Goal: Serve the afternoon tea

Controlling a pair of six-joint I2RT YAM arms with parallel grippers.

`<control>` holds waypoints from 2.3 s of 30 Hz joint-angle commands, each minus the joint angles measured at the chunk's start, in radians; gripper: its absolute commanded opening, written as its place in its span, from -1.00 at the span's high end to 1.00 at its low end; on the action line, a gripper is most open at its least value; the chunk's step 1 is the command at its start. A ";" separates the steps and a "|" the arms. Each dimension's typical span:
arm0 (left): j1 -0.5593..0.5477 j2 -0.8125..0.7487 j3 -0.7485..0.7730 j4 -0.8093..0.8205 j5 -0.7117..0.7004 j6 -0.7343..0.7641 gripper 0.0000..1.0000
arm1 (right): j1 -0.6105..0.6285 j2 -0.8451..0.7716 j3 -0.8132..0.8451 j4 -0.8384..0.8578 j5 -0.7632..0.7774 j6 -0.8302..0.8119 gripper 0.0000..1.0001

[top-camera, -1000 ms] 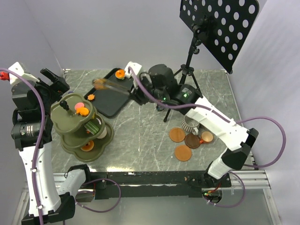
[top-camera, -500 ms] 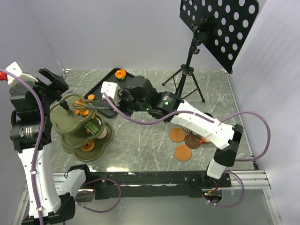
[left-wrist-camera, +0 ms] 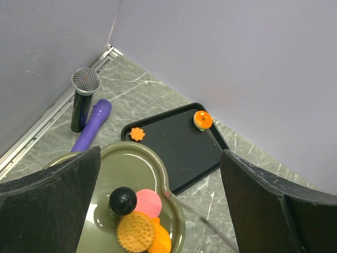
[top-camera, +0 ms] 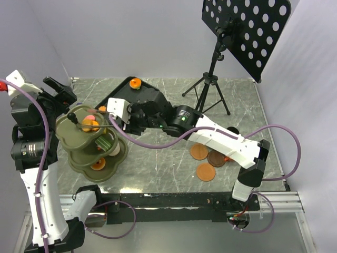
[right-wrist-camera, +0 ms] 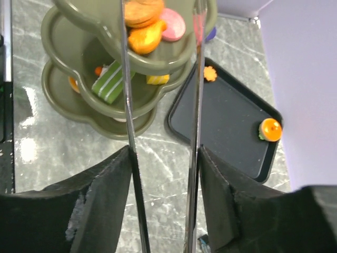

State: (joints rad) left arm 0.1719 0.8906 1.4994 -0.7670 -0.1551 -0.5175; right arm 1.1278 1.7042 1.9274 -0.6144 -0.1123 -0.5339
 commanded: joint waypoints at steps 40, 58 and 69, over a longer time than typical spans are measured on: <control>0.006 0.053 0.052 -0.009 -0.026 0.128 -0.99 | -0.402 0.540 0.186 0.345 0.345 0.298 -0.16; -0.005 0.047 -0.064 0.024 -0.047 0.163 -0.99 | -0.431 0.804 0.384 0.312 0.347 0.284 -0.22; -0.005 0.045 -0.087 0.034 -0.070 0.175 -0.99 | -0.438 0.839 0.421 0.308 0.313 0.253 -0.24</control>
State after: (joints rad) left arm 0.1692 0.9443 1.4162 -0.7681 -0.2012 -0.3717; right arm 0.7010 2.5164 2.2753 -0.3309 0.2077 -0.2623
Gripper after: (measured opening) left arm 0.995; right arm 0.619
